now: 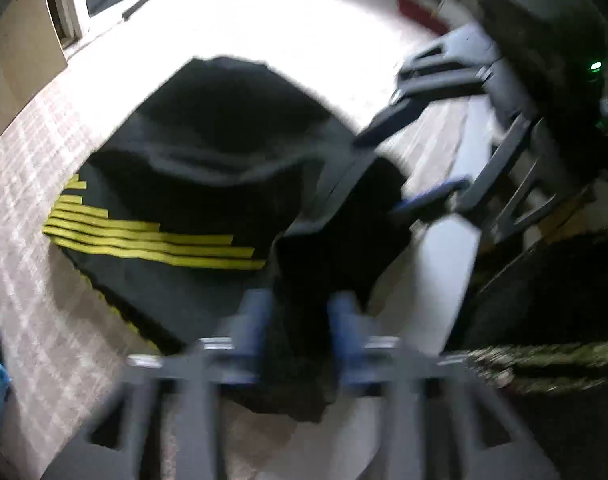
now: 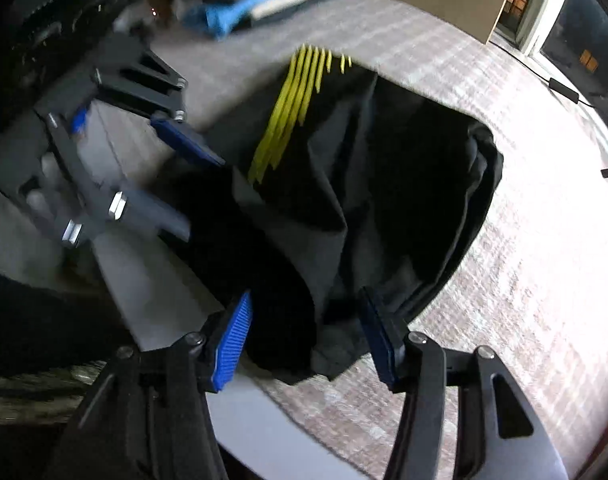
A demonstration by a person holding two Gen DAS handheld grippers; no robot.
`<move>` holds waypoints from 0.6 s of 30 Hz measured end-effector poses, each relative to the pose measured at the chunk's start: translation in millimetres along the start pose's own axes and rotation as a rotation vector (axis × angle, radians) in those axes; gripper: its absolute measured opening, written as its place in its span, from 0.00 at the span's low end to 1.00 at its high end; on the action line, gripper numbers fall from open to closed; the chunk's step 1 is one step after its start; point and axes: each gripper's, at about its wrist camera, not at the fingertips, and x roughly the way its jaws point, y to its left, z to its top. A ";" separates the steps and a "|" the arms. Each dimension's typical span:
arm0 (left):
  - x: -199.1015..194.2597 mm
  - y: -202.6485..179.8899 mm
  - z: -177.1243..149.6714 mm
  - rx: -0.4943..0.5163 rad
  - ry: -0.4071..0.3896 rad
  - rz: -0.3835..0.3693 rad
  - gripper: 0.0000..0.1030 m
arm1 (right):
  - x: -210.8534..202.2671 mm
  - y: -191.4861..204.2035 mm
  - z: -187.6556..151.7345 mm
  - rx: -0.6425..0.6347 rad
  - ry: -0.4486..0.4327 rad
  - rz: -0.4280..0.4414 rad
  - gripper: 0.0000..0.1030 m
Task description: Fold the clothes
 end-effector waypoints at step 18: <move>-35.7 21.6 -28.2 -0.084 0.009 -0.077 0.45 | -34.1 -62.7 -16.8 0.185 0.038 0.122 0.39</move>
